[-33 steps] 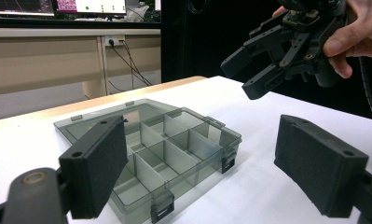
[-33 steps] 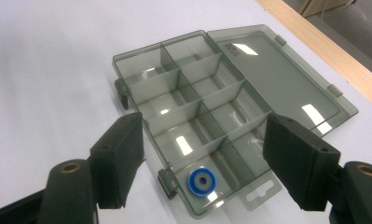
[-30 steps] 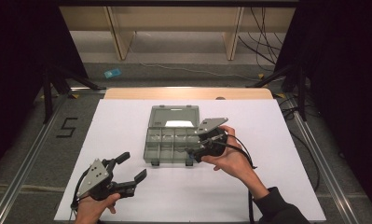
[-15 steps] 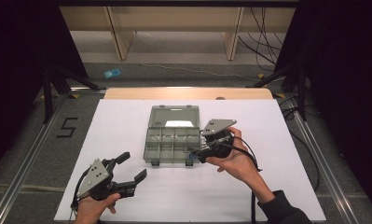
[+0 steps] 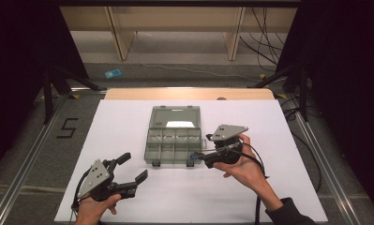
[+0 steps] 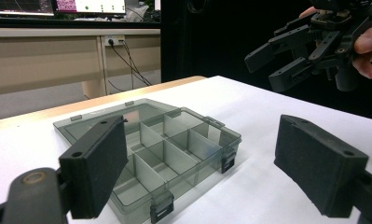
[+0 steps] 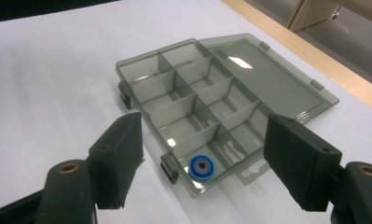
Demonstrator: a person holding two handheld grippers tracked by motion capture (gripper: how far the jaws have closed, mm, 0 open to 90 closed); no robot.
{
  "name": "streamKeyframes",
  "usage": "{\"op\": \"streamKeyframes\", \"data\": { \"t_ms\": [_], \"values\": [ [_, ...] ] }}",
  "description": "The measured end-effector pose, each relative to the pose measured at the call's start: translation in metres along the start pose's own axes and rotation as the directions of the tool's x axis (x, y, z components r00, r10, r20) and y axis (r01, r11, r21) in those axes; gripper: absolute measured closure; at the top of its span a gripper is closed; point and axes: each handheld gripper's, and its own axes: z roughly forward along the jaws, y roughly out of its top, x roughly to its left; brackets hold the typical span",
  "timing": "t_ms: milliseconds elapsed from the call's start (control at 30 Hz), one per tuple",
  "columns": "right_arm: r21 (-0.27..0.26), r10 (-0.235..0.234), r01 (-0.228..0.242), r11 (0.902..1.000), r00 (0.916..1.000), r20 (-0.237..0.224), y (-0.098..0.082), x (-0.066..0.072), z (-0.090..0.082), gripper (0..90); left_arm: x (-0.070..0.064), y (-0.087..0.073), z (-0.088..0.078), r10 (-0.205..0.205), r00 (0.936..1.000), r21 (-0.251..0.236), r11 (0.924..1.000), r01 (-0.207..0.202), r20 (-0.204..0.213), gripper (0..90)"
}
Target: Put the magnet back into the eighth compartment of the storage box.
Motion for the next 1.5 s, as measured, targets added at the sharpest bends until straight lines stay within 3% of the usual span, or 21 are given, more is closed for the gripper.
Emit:
{"op": "streamKeyframes", "data": {
  "t_ms": [900, 1500],
  "values": [
    [-0.106, 0.062, -0.061, 0.9925, 0.9980, 0.012, -0.026, 0.002, -0.019, 22.6, 0.000, 0.000, 0.000, -0.001, 1.0000, 0.001, 1.0000, 0.001, 0.001, 16.5],
    [-0.150, 0.066, -0.063, 0.9867, 0.9977, 0.015, -0.040, 0.005, -0.027, 21.8, 0.000, 0.000, 0.000, 0.002, 1.0000, 0.004, 1.0000, -0.002, 0.002, 16.5]
  ]
}}
